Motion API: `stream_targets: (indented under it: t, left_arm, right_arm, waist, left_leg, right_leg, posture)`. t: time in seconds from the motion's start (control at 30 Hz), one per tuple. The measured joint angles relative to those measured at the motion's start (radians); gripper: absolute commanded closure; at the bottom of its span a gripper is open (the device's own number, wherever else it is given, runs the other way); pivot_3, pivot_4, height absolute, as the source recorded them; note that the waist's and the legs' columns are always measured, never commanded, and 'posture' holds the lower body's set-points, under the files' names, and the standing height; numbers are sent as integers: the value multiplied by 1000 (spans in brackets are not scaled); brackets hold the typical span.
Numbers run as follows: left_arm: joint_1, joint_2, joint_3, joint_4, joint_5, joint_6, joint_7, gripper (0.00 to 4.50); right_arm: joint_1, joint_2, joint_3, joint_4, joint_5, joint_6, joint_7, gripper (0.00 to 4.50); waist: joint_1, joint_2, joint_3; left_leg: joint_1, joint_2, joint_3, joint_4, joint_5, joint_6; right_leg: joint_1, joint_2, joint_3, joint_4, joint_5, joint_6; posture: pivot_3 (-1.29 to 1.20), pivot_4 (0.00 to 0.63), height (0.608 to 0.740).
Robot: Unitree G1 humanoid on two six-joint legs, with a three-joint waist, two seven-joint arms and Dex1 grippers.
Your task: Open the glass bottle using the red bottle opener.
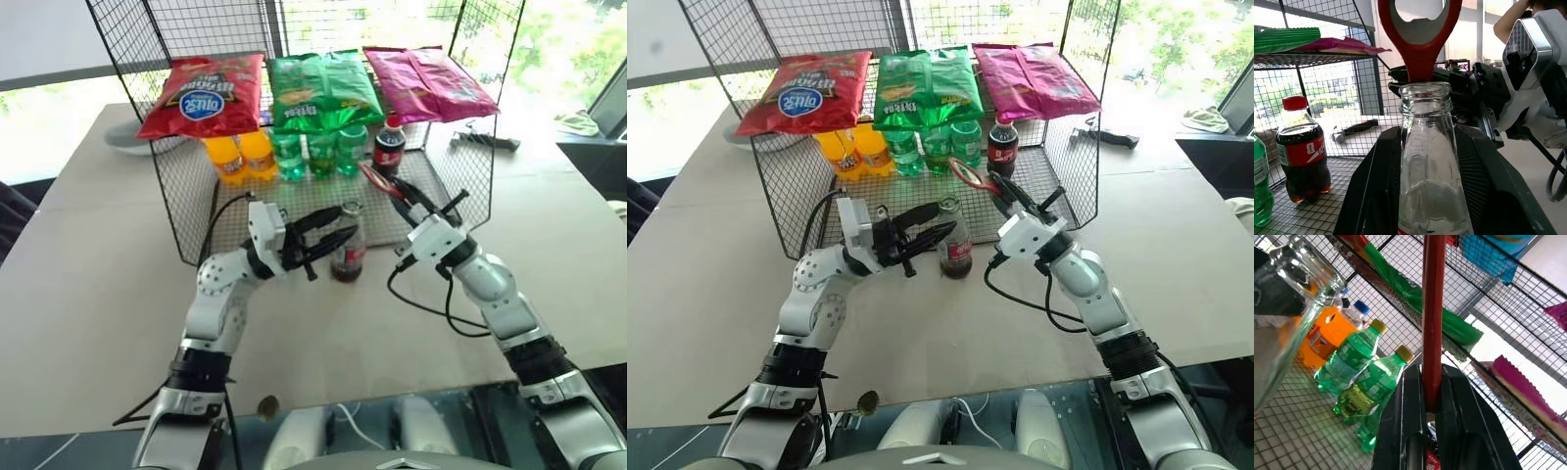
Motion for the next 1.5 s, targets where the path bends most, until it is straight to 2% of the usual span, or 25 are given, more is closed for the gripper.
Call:
stream_targets:
  t: [0.13,0.2,0.57,1.0,1.27,1.47,1.5]
  left_arm:
    - [18,13,0,33,22,12,10,971]
    - [18,14,0,37,29,15,10,65]
    - [32,30,0,37,30,19,-2,65]
    - [100,93,10,-17,26,60,-20,65]
    - [218,158,57,-52,27,70,-25,65]
    - [319,183,116,-85,26,87,11,65]
    - [338,186,120,-93,26,91,18,14]
  right_arm:
    - [17,21,-6,0,32,22,23,4500]
    - [26,31,-9,0,54,35,34,4500]
    - [98,57,-44,-24,148,108,82,4500]
    - [258,98,-120,-153,373,359,148,4500]
    - [440,23,-142,-293,530,592,265,4500]
    - [526,-28,-171,-359,576,667,320,4500]
    - [538,-34,-174,-366,578,674,325,4083]
  waist:
    - [0,0,2]
    - [0,0,2]
    - [0,0,2]
    - [1,0,2]
    - [2,1,3]
    - [2,1,3]
    - [3,1,3]
  left_leg:
    - [-3,0,0,-3,0,0]
    - [-5,0,0,-5,0,-1]
    - [-9,0,0,-7,0,-1]
    - [-9,1,0,-8,0,-1]
    - [-9,2,0,-12,0,-1]
    - [-9,2,0,-13,0,0]
    - [-9,2,0,-13,0,0]
  right_leg:
    - [-4,0,0,-2,0,0]
    - [-5,0,0,-3,0,0]
    - [-10,0,0,-4,0,0]
    - [-11,0,1,-6,0,0]
    - [-11,-1,0,-9,0,0]
    - [-11,-1,0,-9,0,0]
    - [-11,-1,0,-9,0,0]
  posture:
    - [0,150,740]
    - [0,150,740]
    - [0,150,740]
    - [0,150,740]
    - [0,150,740]
    - [0,150,740]
    - [0,150,740]
